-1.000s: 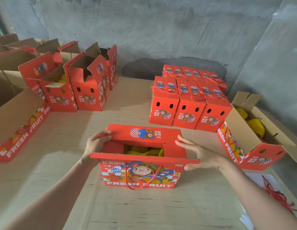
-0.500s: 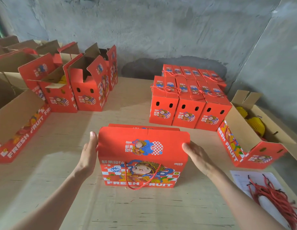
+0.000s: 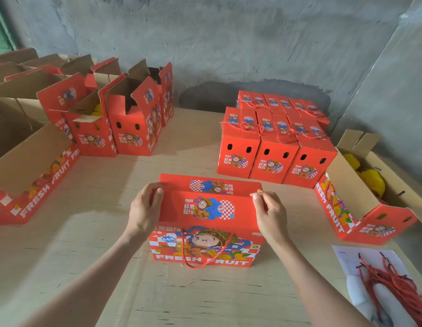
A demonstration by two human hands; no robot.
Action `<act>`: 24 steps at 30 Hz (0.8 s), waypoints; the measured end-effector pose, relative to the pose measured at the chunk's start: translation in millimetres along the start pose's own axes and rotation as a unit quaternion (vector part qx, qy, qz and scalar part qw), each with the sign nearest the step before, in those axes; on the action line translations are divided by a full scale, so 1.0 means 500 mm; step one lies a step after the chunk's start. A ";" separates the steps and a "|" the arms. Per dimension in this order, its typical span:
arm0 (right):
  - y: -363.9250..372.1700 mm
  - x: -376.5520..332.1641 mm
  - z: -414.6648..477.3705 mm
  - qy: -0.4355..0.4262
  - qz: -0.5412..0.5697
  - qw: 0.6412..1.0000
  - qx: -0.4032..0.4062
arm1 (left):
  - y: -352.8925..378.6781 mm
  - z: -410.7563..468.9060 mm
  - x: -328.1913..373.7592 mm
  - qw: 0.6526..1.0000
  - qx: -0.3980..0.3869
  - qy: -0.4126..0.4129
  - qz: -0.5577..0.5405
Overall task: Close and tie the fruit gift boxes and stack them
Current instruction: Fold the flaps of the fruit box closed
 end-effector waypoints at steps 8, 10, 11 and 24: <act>-0.001 0.001 0.011 0.005 -0.021 1.000 0.012 | 0.004 0.025 -0.002 0.999 -0.012 -0.005 0.051; 0.001 0.005 0.014 0.015 -0.019 1.000 0.004 | 0.006 0.031 -0.001 0.998 -0.018 -0.001 0.059; 0.002 0.007 0.015 0.020 -0.016 1.000 -0.002 | 0.008 0.032 0.003 0.998 -0.024 0.006 0.064; 0.033 -0.076 -0.014 -0.162 -0.264 0.951 0.019 | 0.127 0.008 0.149 0.921 -0.143 0.235 0.275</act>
Point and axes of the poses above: each hand's wrist, its own z-axis towards the middle knuckle, its own y-axis out of the palm, x = y × z, the point moved 9 cm from there along z, towards the middle knuckle, and after that the axes turned 15 degrees about y, right-handed, at the moved point
